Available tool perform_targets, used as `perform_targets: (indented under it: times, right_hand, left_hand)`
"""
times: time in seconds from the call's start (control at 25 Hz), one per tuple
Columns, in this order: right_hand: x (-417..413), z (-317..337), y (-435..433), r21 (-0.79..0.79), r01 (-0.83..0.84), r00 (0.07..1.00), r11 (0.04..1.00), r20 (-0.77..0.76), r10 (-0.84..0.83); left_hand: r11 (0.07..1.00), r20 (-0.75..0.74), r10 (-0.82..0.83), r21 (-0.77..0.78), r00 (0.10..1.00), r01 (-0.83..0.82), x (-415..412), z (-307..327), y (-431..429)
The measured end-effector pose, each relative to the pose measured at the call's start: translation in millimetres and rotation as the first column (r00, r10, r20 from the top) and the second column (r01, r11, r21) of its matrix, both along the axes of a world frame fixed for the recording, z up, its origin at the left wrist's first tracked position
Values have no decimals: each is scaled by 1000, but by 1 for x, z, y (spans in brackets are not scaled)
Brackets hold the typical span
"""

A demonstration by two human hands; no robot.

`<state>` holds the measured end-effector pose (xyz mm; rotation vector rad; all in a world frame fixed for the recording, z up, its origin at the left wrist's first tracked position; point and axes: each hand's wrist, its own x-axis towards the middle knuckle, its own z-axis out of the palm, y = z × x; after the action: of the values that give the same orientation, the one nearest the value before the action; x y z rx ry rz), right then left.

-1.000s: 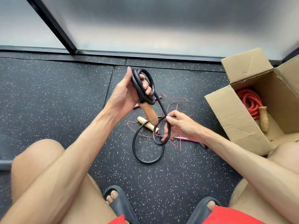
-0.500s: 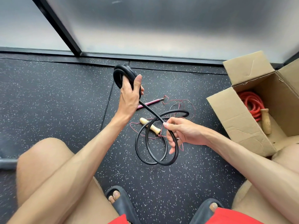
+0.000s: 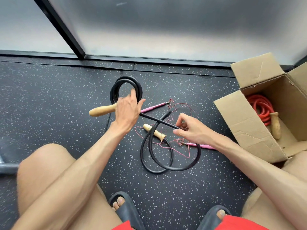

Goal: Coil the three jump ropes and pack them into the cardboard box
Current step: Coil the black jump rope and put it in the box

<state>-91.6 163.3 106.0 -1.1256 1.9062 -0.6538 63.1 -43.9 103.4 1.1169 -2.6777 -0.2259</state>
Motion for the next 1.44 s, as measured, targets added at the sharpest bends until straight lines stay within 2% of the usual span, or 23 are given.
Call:
perform_targets:
  times: [0.12, 0.24, 0.32, 0.44, 0.56, 0.64, 0.72, 0.88, 0.96, 1.04, 1.12, 1.2, 1.28, 1.36, 1.44]
  right_hand:
    - [0, 3, 2, -82, -56, 979, 995, -198, 39]
    - [-7, 7, 5, -189, -102, 918, 977, -396, 19]
    - [-18, 9, 6, -289, -99, 888, 952, -457, -46]
    - [-31, 8, 4, -390, -154, 843, 908, -532, -85]
    - [-34, 5, 1, -408, -185, 830, 894, -552, -80]
    - [-32, 6, 0, -427, -145, 852, 893, -513, -106]
    - [-30, 7, 0, -442, -80, 888, 893, -438, -137]
    - [-30, 9, -3, -466, 90, 947, 880, -234, -221]
    - [-31, 8, -5, -467, 140, 949, 873, -189, -253]
    - [-33, 7, -8, -454, 157, 948, 877, -181, -263]
    - [-33, 7, -10, -433, 166, 952, 886, -163, -258]
    - [-29, 6, -13, -428, 178, 964, 886, -106, -245]
    - [-23, 6, -17, -394, 215, 972, 893, -2, -235]
    - [-18, 3, -22, -324, 267, 960, 908, 171, -221]
    - [-15, -4, -26, -207, 301, 905, 931, 371, -210]
  left_hand:
    - [996, 127, -41, 82, 991, 31, 4, -9, -2]
    - [956, 205, -117, 288, 972, 54, 8, -14, -7]
    - [903, 244, -173, 426, 954, 55, 8, -13, -9]
    - [708, 103, -204, 702, 974, 74, 4, -7, -5]
    - [519, -3, -213, 847, 977, 116, -6, 6, 7]
    - [379, -43, -221, 917, 974, 126, -12, 15, 15]
    - [279, -85, -212, 949, 974, 144, -13, 24, 19]
    - [179, -150, -246, 964, 958, 197, -12, 39, 26]
    - [135, -155, -278, 971, 948, 198, -11, 47, 28]
    - [49, -180, -303, 978, 936, 204, -10, 53, 27]
    - [-118, -240, -281, 970, 929, 215, -9, 57, 24]
    - [-324, -297, -190, 919, 936, 226, -9, 57, 21]
    - [-491, -329, -84, 835, 941, 248, -10, 54, 19]
    - [-584, -347, 1, 761, 938, 282, -12, 51, 19]
    - [-627, -361, 73, 708, 930, 324, -13, 50, 20]
